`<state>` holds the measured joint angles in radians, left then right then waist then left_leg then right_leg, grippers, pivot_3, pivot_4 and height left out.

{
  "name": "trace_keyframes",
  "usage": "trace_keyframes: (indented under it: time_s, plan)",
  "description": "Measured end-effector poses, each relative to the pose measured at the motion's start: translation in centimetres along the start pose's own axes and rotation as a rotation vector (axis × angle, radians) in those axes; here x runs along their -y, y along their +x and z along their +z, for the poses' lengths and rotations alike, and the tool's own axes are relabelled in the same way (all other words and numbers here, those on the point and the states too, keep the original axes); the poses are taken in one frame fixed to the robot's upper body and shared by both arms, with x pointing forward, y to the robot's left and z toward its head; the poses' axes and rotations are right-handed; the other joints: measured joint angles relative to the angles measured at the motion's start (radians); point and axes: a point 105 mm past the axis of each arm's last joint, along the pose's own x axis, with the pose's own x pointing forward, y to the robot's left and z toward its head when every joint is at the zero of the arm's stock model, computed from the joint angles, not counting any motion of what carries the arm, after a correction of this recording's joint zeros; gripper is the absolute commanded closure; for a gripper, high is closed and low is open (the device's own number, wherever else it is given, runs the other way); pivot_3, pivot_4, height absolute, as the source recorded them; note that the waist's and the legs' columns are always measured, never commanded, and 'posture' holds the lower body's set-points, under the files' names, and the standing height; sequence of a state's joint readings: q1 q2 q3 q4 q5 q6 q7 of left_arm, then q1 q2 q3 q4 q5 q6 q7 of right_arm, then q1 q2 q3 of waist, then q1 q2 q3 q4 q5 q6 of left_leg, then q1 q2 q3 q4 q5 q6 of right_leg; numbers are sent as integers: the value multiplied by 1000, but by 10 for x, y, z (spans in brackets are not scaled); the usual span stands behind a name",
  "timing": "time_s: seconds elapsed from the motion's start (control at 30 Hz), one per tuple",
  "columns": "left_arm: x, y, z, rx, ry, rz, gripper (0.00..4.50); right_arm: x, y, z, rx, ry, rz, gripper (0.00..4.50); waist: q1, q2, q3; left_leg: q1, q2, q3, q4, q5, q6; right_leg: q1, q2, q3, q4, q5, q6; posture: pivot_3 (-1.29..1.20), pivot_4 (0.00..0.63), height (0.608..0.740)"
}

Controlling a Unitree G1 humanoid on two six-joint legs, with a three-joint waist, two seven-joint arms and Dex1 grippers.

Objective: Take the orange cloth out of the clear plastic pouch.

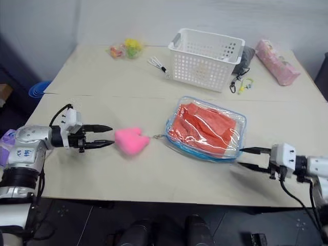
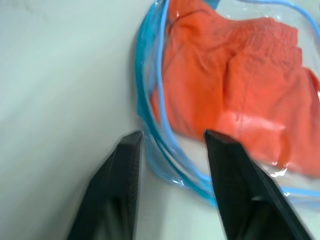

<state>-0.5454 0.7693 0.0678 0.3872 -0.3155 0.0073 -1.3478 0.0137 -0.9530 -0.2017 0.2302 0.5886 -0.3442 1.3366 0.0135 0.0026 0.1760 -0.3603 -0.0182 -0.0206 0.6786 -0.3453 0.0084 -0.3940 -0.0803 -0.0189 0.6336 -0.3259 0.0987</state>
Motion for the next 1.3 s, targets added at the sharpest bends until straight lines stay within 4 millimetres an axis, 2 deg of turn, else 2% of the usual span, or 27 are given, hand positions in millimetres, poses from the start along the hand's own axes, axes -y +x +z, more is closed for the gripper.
trace_keyframes:
  time_s: [0.07, 0.13, 0.27, 0.4, 0.5, 0.57, 0.67, 0.97, 1.0, 1.3]
  plan:
    - [9, 12, 20, 47, 98, -54, 774, -20, -2, 9, 34, 70, -42, 711, 11, 0, 0, 0, 0, 0, 1, -1, 0, 2, 1, 0, -3, 0, 0, 0, 150, 740]
    - [17, 33, 37, 115, 197, -98, 774, -35, -3, 21, 71, 108, -106, 28, 17, 1, -1, 1, -1, 0, 1, -2, 2, 4, 0, 0, -5, 0, 0, 0, 150, 740]
    - [25, 91, 44, 143, 323, -184, 774, -46, -10, 33, 104, 132, -268, 28, 19, 0, -1, 2, -2, 2, 1, -2, 3, 5, 1, 2, -6, 1, 2, 0, 150, 740]
    - [25, 142, 40, 108, 409, -243, 774, -60, -16, 27, 55, 138, -361, 28, 14, -1, 0, 1, -3, 5, 1, -3, 5, 2, 3, 3, -4, 2, 4, 0, 150, 740]
    - [23, 169, 42, 91, 470, -261, 774, -76, -14, 20, 22, 151, -368, 28, 8, -2, 1, 1, -3, 8, 0, -3, 6, 0, 3, 5, -4, 2, 4, 0, 150, 740]
    - [23, 179, 41, 81, 489, -269, 774, -78, -13, 18, 12, 153, -392, 28, 3, -3, 1, 1, -3, 10, 0, -3, 7, 0, 4, 6, -4, 3, 5, 0, 150, 740]
    - [27, 189, 46, 101, 508, -301, 1345, -79, -11, 19, 18, 136, -426, 0, 8, -4, 2, 1, -3, 10, 0, -3, 7, 0, 3, 7, -4, 3, 5, 0, 150, 740]
    - [29, 192, 40, 94, 502, -336, 4265, -96, 2, 14, 14, 153, -441, 0, 11, -4, 2, 1, -3, 9, 1, -3, 8, 0, 3, 7, -4, 3, 5, 0, 150, 740]
    - [31, 194, 41, 101, 494, -338, 4472, -96, 2, 14, 14, 153, -444, 0, 12, -4, 2, 1, -3, 9, 1, -3, 8, 0, 3, 7, -4, 3, 5, 0, 150, 740]
    - [28, 190, 44, 143, 439, -335, 4472, -96, 4, 15, 18, 141, -438, 0, 11, -4, 2, 1, -3, 9, 1, -3, 8, 0, 3, 7, -4, 3, 5, 0, 150, 740]
